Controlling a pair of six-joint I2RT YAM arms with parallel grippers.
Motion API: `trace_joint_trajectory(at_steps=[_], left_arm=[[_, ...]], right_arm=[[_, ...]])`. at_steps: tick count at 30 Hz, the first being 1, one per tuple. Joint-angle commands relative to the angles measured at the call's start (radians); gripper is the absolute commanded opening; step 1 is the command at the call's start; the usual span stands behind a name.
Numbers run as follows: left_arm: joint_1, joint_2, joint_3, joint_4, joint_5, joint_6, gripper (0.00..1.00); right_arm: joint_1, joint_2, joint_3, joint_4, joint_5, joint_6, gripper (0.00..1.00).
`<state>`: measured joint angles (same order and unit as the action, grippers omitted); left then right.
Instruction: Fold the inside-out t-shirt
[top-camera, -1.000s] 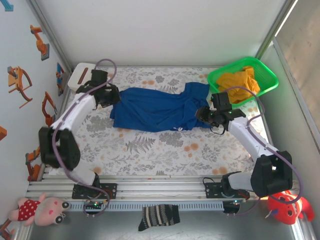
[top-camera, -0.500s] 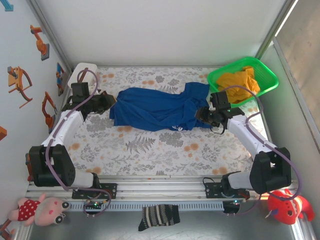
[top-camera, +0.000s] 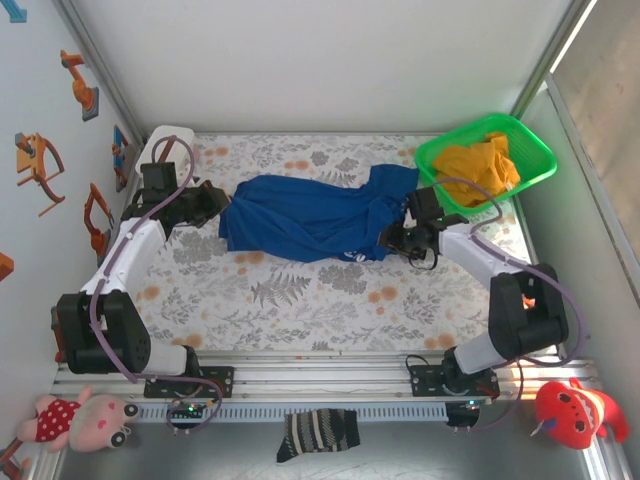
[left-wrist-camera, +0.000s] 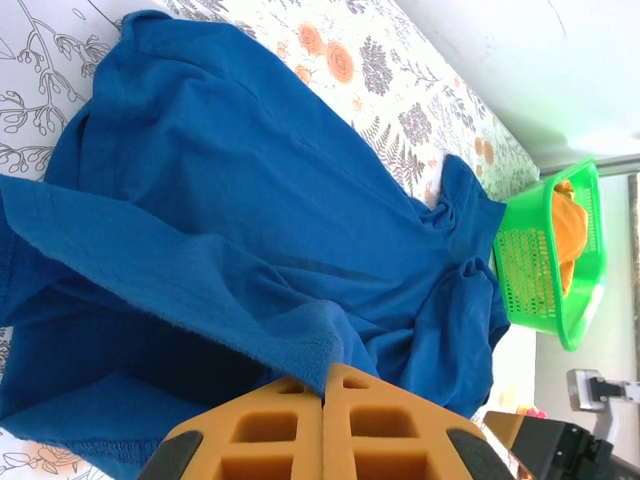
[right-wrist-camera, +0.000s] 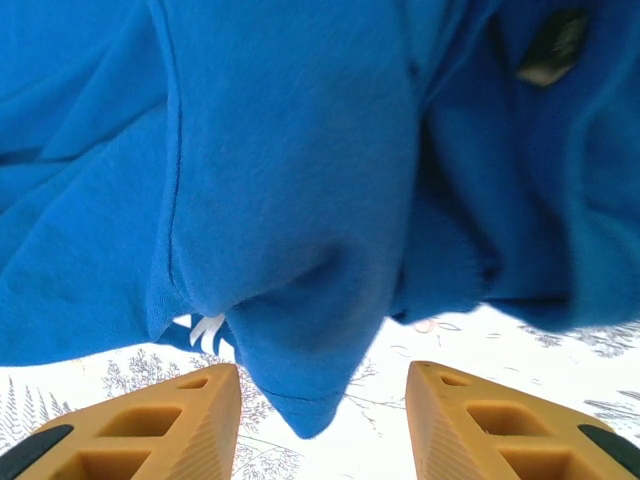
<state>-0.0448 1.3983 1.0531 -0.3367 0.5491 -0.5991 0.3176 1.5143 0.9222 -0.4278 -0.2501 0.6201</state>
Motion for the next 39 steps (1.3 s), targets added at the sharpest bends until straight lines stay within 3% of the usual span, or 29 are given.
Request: trace_joint_trajectory(at_steps=[1, 3, 5, 6, 10, 19, 29, 35, 39], left_arm=[[0.005, -0.020, 0.024, -0.018, -0.002, 0.009, 0.00], [0.006, -0.022, 0.026, -0.018, -0.006, 0.009, 0.00], [0.010, -0.024, 0.032, -0.021, -0.014, 0.008, 0.00], [0.015, -0.024, 0.039, -0.023, -0.021, 0.009, 0.00], [0.051, -0.006, 0.094, -0.040, -0.035, 0.016, 0.00], [0.153, 0.049, 0.244, -0.019, 0.045, -0.038, 0.00], [0.161, 0.033, 0.346, 0.034, 0.113, -0.117, 0.00], [0.167, -0.012, 0.411, 0.224, 0.137, -0.272, 0.00], [0.171, -0.011, 0.498, 0.254, 0.136, -0.319, 0.00]], right_arm=[[0.039, 0.039, -0.018, 0.056, -0.007, 0.039, 0.47], [0.042, 0.070, -0.011, 0.075, -0.013, 0.048, 0.41], [0.042, 0.083, 0.022, 0.052, 0.003, 0.032, 0.08], [0.042, 0.074, 0.053, 0.013, 0.028, 0.008, 0.00], [0.006, -0.025, 0.188, -0.130, 0.090, -0.076, 0.00], [-0.104, -0.177, 0.481, -0.360, 0.077, -0.172, 0.00], [-0.128, -0.295, 0.571, -0.406, 0.106, -0.173, 0.00], [-0.170, -0.302, 0.774, -0.418, 0.083, -0.172, 0.00], [-0.175, -0.293, 0.905, -0.432, 0.056, -0.166, 0.00]])
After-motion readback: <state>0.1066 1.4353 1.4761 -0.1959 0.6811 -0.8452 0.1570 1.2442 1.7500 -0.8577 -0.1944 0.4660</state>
